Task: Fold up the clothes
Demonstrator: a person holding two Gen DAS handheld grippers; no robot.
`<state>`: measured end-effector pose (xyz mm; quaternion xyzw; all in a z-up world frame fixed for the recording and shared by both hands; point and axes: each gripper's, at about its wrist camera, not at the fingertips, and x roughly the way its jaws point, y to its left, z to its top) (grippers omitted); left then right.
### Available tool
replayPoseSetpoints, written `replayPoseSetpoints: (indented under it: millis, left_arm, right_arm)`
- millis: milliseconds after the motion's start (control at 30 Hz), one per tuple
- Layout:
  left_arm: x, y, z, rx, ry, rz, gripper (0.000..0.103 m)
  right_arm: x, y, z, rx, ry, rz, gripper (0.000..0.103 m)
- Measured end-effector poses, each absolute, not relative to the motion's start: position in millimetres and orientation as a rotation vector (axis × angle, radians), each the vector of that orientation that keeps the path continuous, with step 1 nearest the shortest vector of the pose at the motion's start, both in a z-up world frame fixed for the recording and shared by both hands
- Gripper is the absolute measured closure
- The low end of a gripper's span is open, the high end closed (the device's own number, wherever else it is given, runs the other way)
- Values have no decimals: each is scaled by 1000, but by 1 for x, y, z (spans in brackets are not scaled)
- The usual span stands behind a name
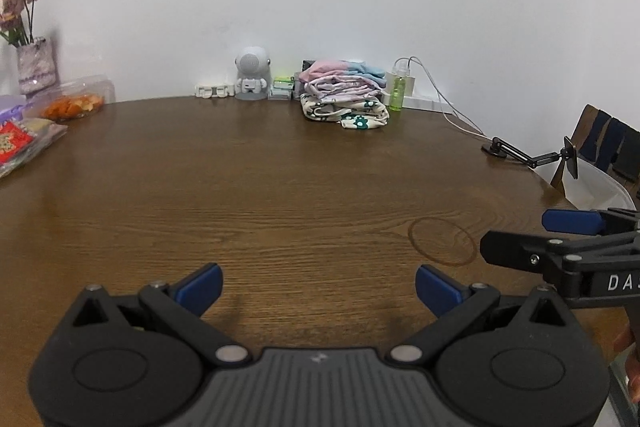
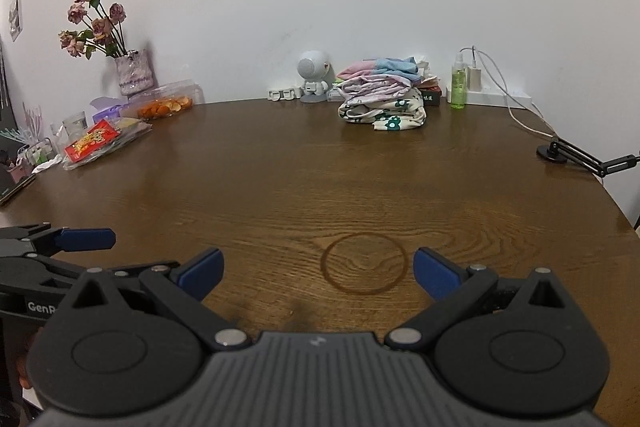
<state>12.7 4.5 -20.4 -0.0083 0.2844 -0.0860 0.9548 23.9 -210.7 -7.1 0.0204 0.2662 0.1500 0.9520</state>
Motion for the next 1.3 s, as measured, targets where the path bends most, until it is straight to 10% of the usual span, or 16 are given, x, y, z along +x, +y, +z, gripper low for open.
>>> replayPoseSetpoints:
  millis: [1300]
  left_arm:
    - [1,-7,-27,29,561,-152,0]
  right_arm:
    - [9,-212,-14,30,545,290,0]
